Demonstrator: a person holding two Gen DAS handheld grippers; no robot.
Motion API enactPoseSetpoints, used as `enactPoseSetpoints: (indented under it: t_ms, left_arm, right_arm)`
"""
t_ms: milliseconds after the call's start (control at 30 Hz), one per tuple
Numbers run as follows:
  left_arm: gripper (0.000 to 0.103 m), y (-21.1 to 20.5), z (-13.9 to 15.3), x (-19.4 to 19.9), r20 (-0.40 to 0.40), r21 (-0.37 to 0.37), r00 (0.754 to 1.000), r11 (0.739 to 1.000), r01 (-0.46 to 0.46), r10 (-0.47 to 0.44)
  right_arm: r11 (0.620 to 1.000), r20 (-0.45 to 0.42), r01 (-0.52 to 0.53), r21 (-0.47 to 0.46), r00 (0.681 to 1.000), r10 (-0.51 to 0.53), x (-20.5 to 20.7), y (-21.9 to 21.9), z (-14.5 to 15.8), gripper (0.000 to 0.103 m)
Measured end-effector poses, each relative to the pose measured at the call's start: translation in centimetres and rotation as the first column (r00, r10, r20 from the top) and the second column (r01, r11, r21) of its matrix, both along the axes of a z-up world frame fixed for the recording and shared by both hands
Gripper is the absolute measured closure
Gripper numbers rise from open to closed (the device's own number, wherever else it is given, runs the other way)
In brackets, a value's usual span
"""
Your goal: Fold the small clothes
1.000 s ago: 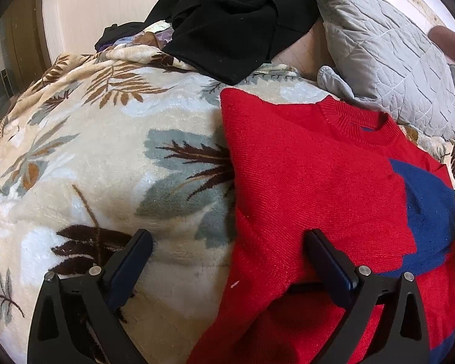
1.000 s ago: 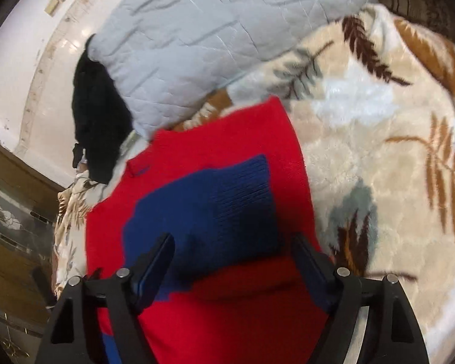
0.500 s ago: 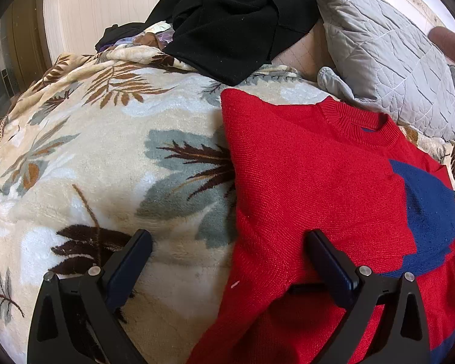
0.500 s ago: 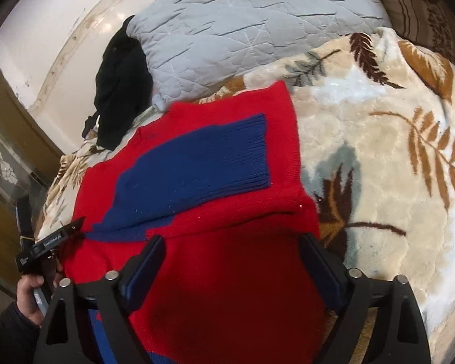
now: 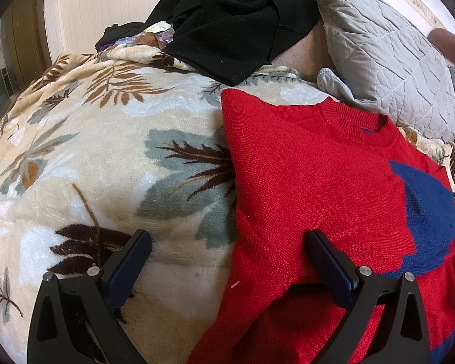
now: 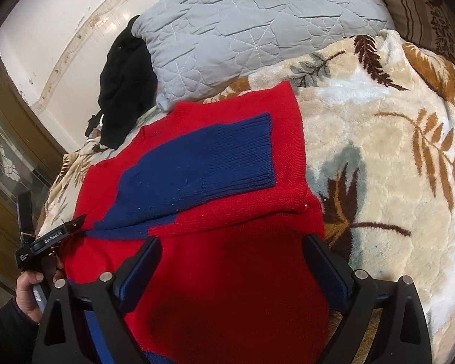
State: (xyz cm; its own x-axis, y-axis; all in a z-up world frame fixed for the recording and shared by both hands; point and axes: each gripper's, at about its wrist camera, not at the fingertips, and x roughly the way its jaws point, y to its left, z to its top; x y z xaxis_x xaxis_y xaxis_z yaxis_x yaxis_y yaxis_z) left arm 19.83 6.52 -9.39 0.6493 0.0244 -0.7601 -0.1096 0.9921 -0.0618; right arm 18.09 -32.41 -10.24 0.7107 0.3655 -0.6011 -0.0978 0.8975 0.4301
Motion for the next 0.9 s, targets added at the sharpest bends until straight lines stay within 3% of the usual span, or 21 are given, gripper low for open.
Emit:
enactPoseSetpoints:
  t_ms: [900]
  left_arm:
    - [0.001, 0.08, -0.10, -0.08, 0.014, -0.002, 1.000, 1.000, -0.001, 0.001]
  right_arm:
    - [1.000, 0.003, -0.004, 0.005, 1.000, 0.004, 0.08, -0.05, -0.21, 0.005]
